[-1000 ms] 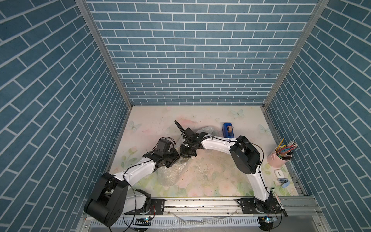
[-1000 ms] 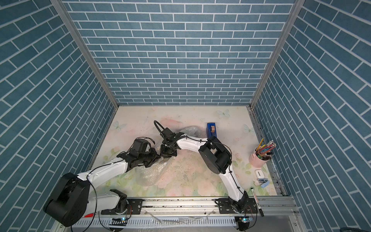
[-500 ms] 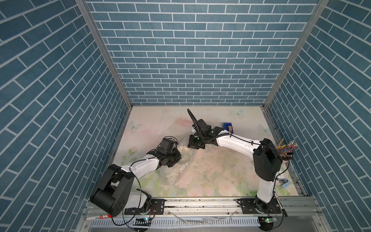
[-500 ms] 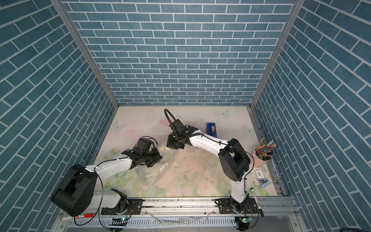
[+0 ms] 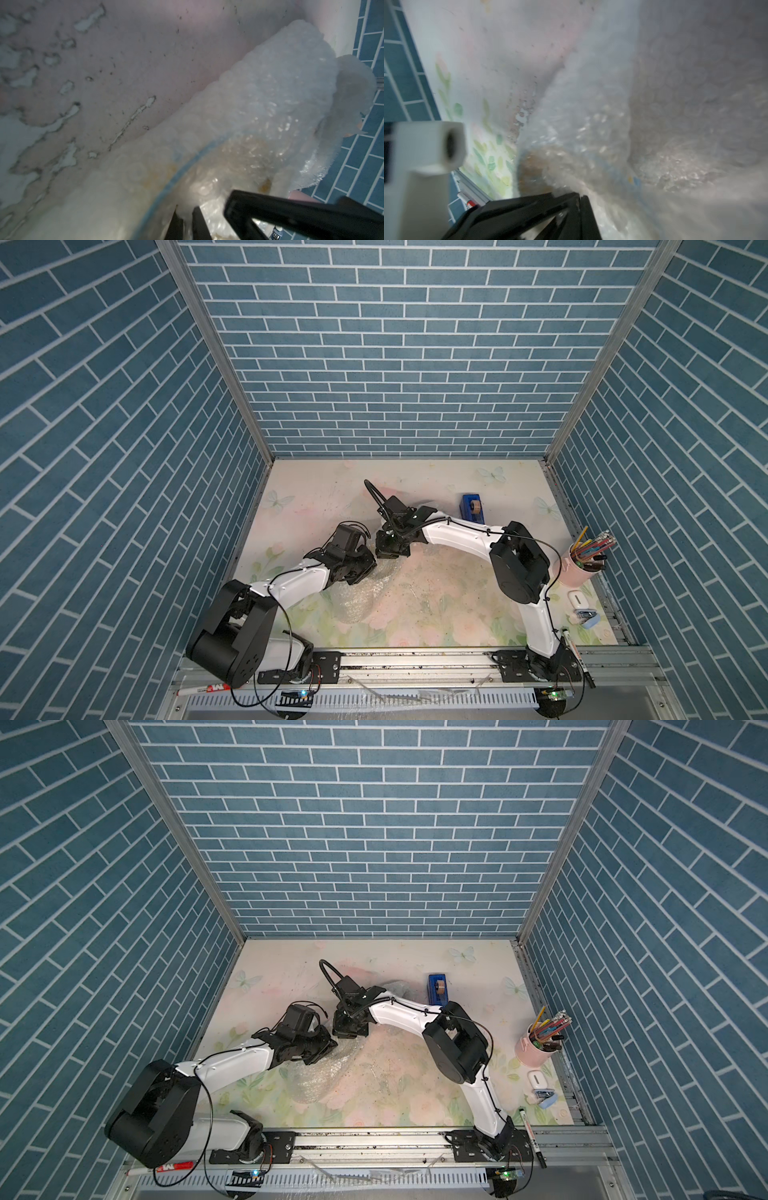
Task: Wrap bowls in bubble wrap
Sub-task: Wrap the bowl in bubble wrap.
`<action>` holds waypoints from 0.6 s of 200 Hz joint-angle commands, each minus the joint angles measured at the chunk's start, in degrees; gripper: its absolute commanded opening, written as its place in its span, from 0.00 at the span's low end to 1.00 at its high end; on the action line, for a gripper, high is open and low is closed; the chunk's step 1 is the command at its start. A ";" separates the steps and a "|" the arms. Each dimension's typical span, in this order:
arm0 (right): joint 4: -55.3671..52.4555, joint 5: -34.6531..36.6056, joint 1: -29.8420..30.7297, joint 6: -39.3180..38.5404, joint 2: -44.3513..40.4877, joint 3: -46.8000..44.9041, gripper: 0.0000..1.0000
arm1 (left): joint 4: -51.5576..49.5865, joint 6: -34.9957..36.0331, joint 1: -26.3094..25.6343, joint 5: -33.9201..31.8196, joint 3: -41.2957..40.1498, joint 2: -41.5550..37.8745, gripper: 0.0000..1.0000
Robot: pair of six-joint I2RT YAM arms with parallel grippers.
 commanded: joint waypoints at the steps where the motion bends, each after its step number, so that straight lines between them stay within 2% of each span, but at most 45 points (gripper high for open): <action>1: -3.64 1.47 -0.32 -1.32 2.01 -0.96 0.00 | -4.69 0.87 -0.09 -1.40 2.30 -4.07 0.25; 15: -3.85 1.76 -0.32 -1.41 2.08 -2.03 0.00 | -9.07 0.86 0.00 -4.40 3.66 -7.47 0.36; 26: -3.25 1.57 -0.23 -1.15 1.68 -2.99 0.00 | -10.74 0.88 0.08 -6.04 4.40 -9.62 0.38; 42: -2.09 1.25 -0.35 -0.66 0.49 -4.04 0.00 | -10.56 0.38 0.01 -6.47 5.14 -9.29 0.30; 67: -0.83 0.99 -0.41 -0.31 -1.47 -3.82 0.00 | -7.10 -0.97 0.00 -2.76 5.84 -2.37 0.18; 90: -0.32 0.33 -0.65 0.06 -2.43 -2.91 0.00 | 0.91 -4.03 -0.43 0.08 4.52 2.94 0.16; 120: 0.26 0.24 -1.06 0.79 -4.46 -3.89 0.00 | 2.67 -3.97 -0.67 -0.03 5.88 6.78 0.14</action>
